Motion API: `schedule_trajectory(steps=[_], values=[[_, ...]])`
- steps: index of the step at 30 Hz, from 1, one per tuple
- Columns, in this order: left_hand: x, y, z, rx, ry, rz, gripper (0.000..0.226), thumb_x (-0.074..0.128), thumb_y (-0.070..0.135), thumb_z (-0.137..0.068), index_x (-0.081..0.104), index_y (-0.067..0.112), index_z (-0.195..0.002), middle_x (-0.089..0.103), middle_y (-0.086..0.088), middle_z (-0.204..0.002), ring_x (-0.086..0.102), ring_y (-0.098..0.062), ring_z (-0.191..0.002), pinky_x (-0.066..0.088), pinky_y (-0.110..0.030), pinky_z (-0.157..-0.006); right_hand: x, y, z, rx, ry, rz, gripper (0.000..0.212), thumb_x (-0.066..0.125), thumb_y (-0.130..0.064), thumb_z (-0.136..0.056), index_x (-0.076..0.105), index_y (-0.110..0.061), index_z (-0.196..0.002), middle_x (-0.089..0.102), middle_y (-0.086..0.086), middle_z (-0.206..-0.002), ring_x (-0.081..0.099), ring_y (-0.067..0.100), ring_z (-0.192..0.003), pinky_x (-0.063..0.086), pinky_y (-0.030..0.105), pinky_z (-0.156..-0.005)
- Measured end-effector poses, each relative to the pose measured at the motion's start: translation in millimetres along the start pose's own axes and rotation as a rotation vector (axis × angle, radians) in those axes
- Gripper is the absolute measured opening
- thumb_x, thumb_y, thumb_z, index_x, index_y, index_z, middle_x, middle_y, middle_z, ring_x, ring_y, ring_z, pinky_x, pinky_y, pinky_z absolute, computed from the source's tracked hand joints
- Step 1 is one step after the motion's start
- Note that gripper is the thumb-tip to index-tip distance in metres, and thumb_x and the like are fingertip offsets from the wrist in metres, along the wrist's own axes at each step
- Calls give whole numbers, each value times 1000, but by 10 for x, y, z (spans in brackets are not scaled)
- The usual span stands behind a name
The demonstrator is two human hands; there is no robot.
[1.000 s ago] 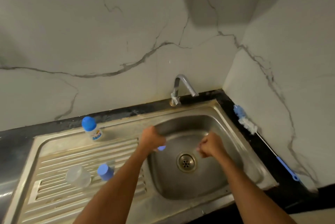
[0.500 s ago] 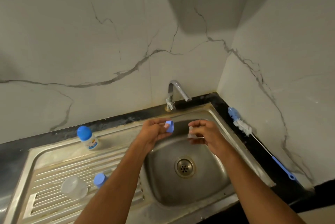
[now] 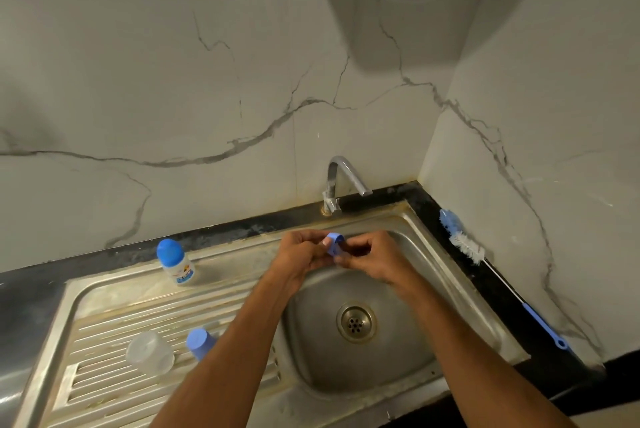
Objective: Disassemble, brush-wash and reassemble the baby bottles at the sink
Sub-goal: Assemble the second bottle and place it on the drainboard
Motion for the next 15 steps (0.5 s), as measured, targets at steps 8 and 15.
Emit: schedule_trajectory(steps=[8,15], values=[[-29,-28,24,-2,9,-43,21,59,2,-96,71,2,-114,75,-13,-105,76,-21,-91,63,-34,-79,-7,2,-6,-45,67,67,35,81,-20,-80,73,-15,-113,75,3,-104,72,9,-81,62,29,-75],[3,-64,80,-43,-50,31,21,56,-2,-97,70,-1,-113,74,-16,-107,76,-23,-93,62,-33,-80,-155,-28,56,-122,236,16,20,84,-21,-74,77,-20,-93,74,-5,-92,69,6,-81,60,24,-71]])
Point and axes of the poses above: each hand's wrist, its own z-axis away from the middle knuckle, its own x-axis out of the palm, y = z × x, the point moved 10 cm from there along -z, towards the middle knuckle
